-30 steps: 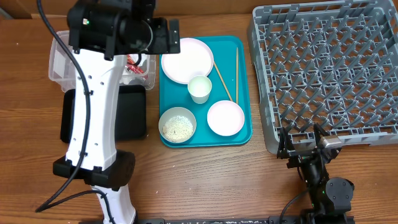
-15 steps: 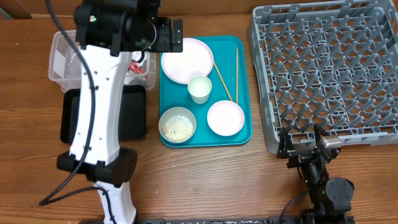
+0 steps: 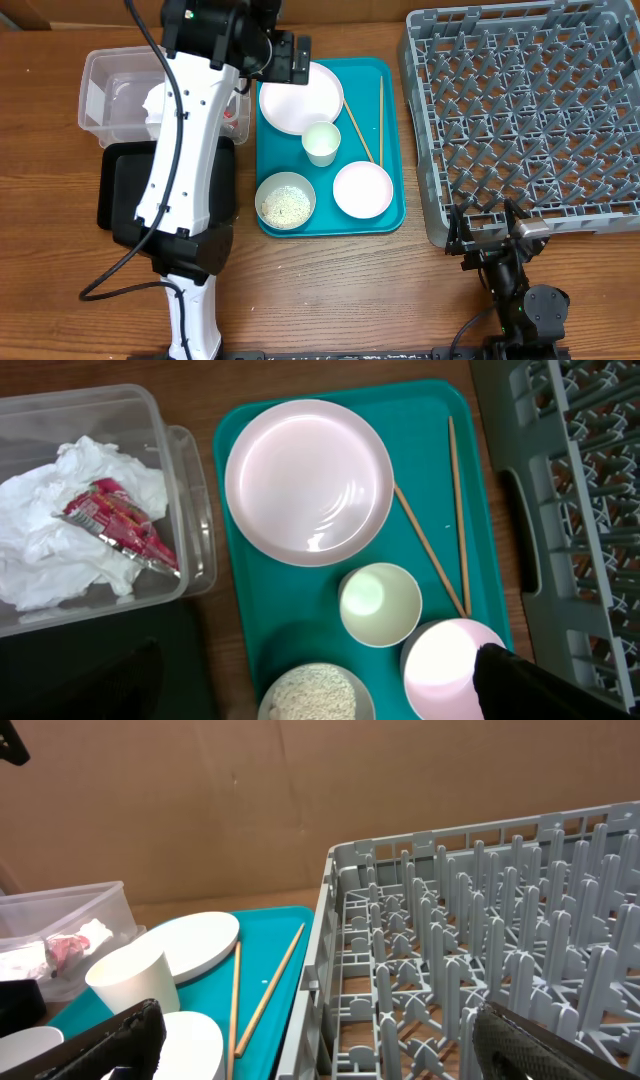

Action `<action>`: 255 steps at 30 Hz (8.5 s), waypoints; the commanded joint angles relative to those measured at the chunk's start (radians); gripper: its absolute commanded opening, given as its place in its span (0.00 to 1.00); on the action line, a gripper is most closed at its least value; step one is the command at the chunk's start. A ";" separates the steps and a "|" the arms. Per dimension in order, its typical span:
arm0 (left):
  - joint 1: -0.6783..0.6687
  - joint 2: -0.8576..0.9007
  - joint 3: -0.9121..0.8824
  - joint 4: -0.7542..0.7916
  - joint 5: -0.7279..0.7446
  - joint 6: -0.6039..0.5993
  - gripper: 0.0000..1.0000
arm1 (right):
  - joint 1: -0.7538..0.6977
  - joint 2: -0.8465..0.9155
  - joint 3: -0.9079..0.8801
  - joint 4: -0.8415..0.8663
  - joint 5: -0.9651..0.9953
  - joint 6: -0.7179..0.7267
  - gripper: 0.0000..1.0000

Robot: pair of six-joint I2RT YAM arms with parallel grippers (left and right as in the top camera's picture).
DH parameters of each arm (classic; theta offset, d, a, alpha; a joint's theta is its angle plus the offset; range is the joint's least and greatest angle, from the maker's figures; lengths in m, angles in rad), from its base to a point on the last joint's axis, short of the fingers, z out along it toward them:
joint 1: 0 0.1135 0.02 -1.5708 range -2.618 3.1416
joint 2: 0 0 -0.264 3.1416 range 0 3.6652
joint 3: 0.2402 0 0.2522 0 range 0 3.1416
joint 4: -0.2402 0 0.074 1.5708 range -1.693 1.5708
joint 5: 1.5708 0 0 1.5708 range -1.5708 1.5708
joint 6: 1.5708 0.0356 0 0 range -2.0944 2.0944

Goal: Sort waste into correct bins and load items into the dishwasher
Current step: 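Release the wrapper and raise the left gripper over the teal tray, then lower the left gripper to the rice bowl and grasp its rim, then carry the rice bowl left and tip the rice onto the black tray, then bring the emptied bowl back and set it on the teal tray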

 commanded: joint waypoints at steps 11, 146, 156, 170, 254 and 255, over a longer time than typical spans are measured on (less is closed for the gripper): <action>-0.009 0.000 0.002 0.020 0.079 0.048 1.00 | 0.006 -0.010 -0.010 0.004 0.006 0.002 1.00; 0.201 -0.550 -1.139 0.225 0.208 0.005 0.04 | 0.006 -0.010 -0.010 0.004 0.006 0.002 1.00; 0.497 -0.548 -1.322 0.369 0.509 0.201 0.04 | 0.006 -0.010 -0.010 0.004 0.006 0.002 1.00; 0.772 -0.493 -1.433 0.653 0.959 0.251 0.04 | 0.006 -0.010 -0.010 0.004 0.006 0.002 1.00; 0.512 -0.750 -1.370 0.701 0.420 -0.043 0.04 | 0.006 -0.010 -0.010 0.004 0.006 0.002 1.00; 0.480 -0.750 -1.370 0.701 0.389 -0.043 0.04 | 0.006 -0.010 -0.010 0.004 0.006 0.002 1.00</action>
